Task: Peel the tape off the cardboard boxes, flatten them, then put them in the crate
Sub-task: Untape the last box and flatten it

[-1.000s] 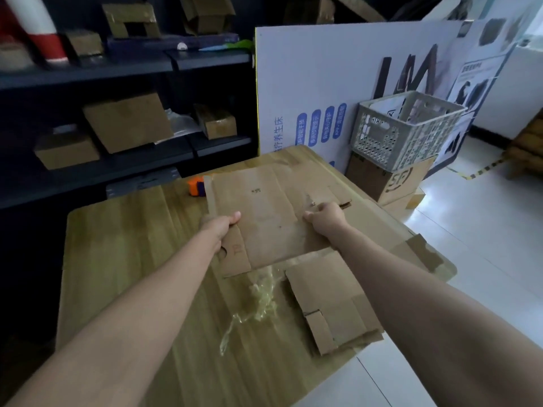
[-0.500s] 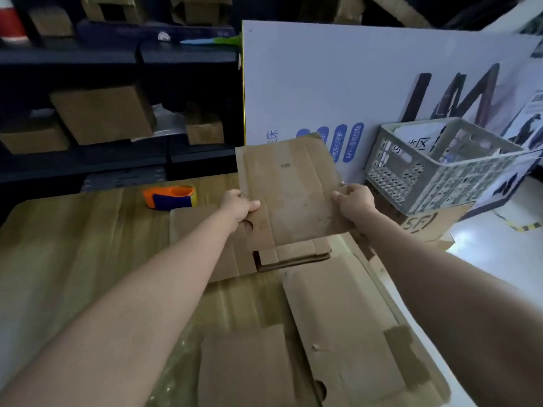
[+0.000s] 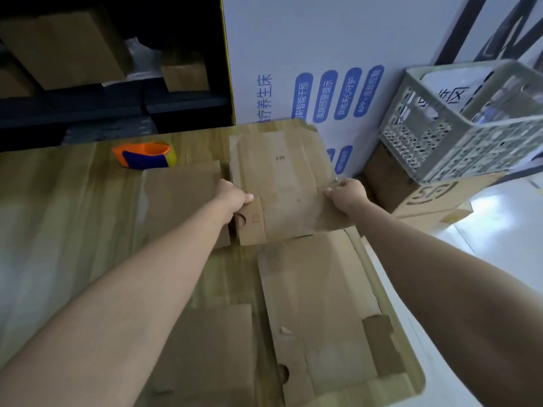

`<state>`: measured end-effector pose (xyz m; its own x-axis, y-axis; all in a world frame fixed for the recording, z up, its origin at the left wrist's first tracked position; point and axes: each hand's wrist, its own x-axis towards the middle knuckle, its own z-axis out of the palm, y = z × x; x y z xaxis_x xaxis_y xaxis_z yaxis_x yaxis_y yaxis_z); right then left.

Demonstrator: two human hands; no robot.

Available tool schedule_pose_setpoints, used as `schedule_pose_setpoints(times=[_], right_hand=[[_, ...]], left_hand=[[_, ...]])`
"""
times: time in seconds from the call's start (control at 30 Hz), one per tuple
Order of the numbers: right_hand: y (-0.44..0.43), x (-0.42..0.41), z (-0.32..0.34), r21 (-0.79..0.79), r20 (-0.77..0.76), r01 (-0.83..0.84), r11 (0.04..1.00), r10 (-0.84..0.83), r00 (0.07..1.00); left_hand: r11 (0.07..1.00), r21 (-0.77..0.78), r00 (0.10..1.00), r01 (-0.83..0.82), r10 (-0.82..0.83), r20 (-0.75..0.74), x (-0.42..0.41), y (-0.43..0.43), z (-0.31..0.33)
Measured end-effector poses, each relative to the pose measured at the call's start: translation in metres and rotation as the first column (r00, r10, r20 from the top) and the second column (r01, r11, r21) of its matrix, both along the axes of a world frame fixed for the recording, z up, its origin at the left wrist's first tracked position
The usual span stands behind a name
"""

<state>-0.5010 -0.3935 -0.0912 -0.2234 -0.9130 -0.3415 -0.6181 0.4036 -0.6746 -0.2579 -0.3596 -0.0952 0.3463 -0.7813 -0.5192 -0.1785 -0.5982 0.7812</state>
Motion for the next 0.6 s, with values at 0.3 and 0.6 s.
schedule_pose_setpoints(times=[0.3, 0.6], right_hand=[[0.078, -0.048, 0.000, 0.039, 0.015, 0.125, 0.991, -0.126, 0.992], [0.191, -0.078, -0.022, 0.340, -0.229, 0.071, 0.938, 0.010, 0.973]], left_hand=[[0.843, 0.338, 0.908, 0.419, -0.402, -0.122, -0.044, 0.062, 0.031], [0.611, 0.558, 0.803, 0.561, -0.566, -0.187, -0.085, 0.173, -0.004]])
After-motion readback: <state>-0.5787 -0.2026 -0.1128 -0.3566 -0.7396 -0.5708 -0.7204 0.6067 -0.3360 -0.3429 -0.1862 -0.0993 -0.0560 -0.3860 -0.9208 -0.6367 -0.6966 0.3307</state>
